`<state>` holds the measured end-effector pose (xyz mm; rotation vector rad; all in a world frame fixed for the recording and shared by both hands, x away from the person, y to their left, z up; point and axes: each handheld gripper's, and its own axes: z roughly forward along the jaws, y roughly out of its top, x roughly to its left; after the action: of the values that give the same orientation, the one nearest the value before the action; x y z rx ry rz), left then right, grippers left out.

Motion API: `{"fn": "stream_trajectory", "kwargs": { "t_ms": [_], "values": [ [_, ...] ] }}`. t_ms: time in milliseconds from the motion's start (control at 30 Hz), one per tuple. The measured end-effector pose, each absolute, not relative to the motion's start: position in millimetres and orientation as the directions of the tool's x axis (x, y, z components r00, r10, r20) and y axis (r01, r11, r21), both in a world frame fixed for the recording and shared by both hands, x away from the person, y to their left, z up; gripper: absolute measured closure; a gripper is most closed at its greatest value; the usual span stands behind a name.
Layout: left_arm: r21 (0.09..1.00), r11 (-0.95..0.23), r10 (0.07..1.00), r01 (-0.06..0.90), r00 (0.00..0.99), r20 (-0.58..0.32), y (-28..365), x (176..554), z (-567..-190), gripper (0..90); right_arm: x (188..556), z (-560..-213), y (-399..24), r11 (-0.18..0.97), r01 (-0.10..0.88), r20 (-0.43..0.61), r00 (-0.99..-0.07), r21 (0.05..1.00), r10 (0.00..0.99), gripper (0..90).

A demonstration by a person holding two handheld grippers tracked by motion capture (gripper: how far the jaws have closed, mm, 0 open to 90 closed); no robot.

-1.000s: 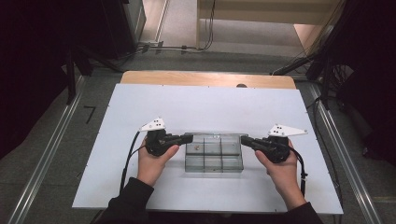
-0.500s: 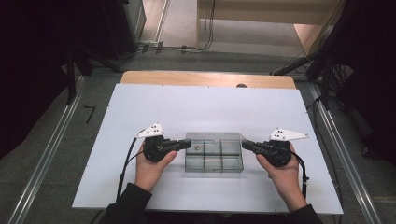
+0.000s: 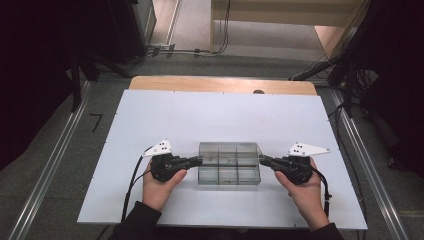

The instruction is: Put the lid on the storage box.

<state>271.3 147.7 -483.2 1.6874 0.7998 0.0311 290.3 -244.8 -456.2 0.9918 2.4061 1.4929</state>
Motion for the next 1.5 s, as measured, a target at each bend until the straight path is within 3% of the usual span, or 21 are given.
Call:
{"fn": "stream_trajectory", "kwargs": {
  "t_ms": [400, 1500],
  "values": [
    [0.875, -0.121, 0.529, 0.469, 0.776, -0.342, 145.5, 261.1, -485.2, 90.0, 283.5, -461.5, -244.9, 0.318, 0.449, 0.198, -0.785, 0.835, 0.587, 87.7],
    [0.834, -0.201, 0.511, 0.515, 0.781, -0.359, 145.8, 263.6, -498.0, 90.0, 283.4, -478.8, -249.7, 0.413, 0.456, 0.170, -0.806, 0.788, 0.567, 87.7]
  ]
}}
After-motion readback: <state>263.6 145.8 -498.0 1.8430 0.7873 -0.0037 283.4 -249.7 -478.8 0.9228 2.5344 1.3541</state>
